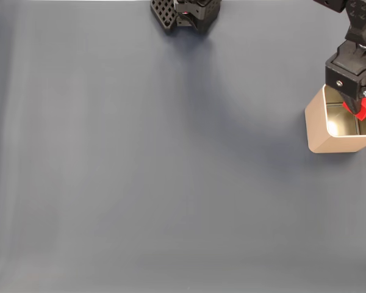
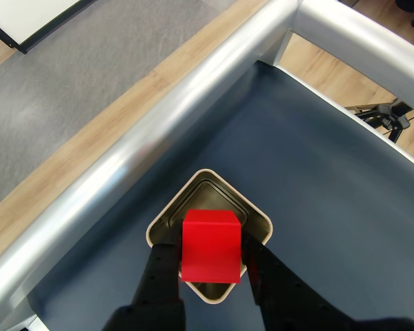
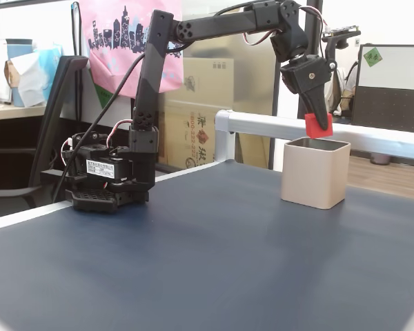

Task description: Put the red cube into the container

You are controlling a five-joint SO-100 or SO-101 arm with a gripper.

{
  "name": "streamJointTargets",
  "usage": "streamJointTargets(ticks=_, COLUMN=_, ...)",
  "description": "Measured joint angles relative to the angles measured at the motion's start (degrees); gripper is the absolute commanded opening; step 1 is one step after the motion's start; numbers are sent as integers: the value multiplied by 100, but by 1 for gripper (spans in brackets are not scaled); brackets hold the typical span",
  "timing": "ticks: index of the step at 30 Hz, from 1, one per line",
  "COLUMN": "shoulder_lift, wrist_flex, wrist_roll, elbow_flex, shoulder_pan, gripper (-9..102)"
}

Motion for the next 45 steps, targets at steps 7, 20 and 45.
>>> streamJointTargets(ticks=7, shoulder_lift=0, wrist_flex=0, wrist_roll=35, elbow_flex=0, shoulder_pan=0, gripper=15)
streamJointTargets(ticks=20, shoulder_lift=-53, wrist_flex=114, wrist_roll=-88, elbow_flex=-141, shoulder_pan=-44, gripper=35)
streamJointTargets(ticks=45, shoulder_lift=-53, wrist_flex=158, wrist_roll=-299, elbow_flex=-299, shoulder_pan=-26, gripper=37)
